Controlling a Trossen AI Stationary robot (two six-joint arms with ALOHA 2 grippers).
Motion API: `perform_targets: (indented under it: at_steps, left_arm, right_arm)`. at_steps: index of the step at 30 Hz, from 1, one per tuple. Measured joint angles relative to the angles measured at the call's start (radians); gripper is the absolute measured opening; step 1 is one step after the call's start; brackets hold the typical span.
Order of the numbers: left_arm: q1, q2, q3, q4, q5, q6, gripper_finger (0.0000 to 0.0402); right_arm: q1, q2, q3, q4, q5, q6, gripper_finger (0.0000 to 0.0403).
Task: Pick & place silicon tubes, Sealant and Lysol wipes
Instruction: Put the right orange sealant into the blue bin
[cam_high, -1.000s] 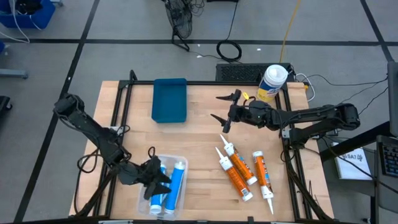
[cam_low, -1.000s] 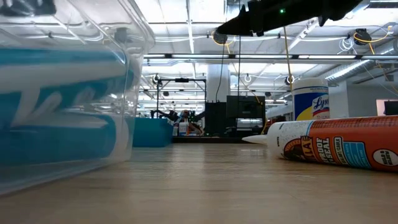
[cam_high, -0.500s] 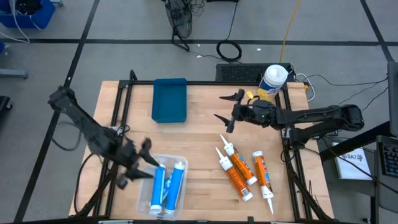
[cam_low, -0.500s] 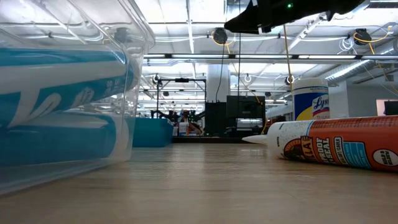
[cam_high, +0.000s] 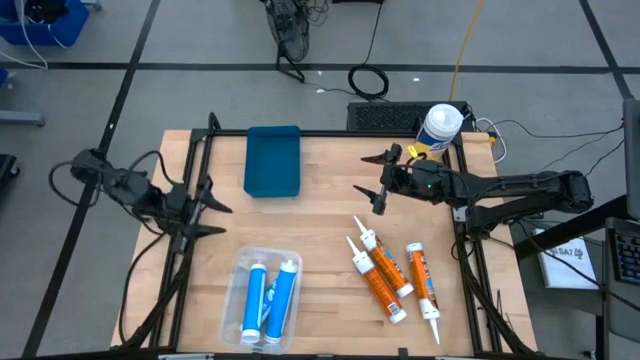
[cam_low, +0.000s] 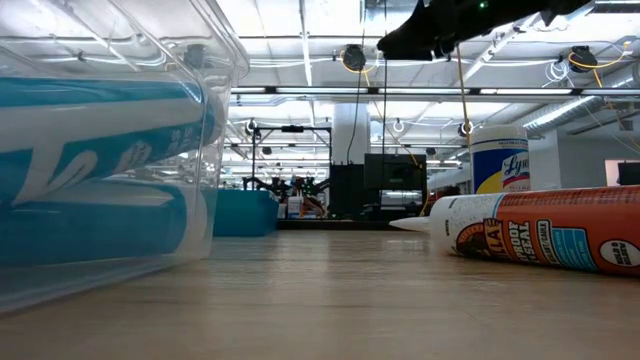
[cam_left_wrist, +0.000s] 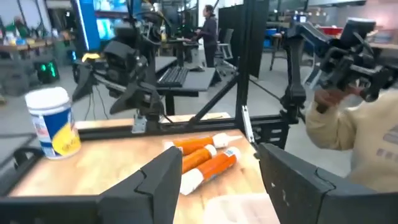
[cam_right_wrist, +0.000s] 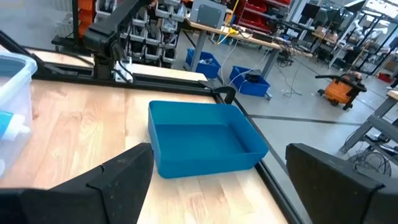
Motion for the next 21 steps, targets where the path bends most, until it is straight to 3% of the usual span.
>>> perform_targets:
  at_steps: [4, 11, 21]
  left_arm:
    - [0.083, -0.028, -0.046, 0.008, 0.116, 0.073, 0.0213]
    - [0.222, -0.035, -0.214, 0.188, 0.378, 0.105, 0.02]
    - [0.36, -0.094, -0.374, 0.295, 0.398, 0.109, 0.0197]
  right_arm:
    - [0.0, 0.001, 0.0, 0.0, 0.0, 0.0, 0.0341]
    - [0.0, 0.001, 0.0, 0.003, 0.0, 0.005, 0.0341]
    - [0.0, 0.001, 0.0, 0.0, 0.0, 0.03, 0.0341]
